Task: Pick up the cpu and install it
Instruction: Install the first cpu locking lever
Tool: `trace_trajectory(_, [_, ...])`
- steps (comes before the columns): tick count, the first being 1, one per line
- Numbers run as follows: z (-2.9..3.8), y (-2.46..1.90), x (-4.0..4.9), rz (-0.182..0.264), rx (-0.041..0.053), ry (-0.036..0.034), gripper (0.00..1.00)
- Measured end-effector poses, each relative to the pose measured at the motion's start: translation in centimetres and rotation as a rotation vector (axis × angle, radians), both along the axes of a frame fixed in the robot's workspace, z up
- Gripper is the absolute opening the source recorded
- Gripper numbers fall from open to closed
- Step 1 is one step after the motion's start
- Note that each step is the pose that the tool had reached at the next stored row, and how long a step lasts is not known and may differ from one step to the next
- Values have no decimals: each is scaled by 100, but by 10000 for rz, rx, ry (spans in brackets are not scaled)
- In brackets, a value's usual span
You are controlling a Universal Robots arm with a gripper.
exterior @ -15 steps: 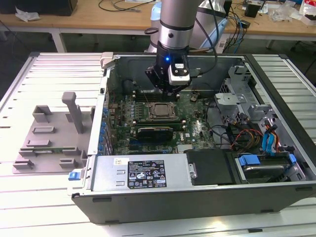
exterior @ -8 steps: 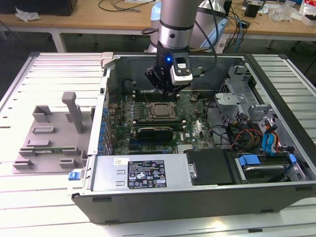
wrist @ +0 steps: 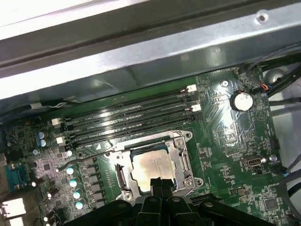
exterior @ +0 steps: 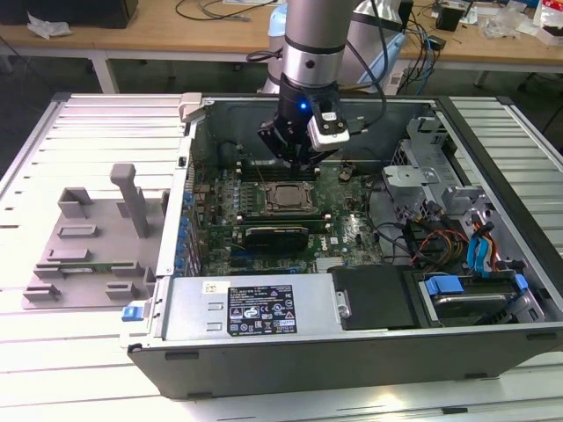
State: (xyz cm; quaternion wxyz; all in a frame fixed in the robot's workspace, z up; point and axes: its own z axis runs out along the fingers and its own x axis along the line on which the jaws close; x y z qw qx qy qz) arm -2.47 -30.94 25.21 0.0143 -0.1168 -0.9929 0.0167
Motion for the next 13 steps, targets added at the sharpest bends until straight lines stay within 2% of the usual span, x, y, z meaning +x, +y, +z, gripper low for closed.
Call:
trace_trajectory(9, [0, 0, 0, 842, 0, 0, 11])
trace_trajectory(13, [-1, 1, 1, 1386, 1, 0, 11])
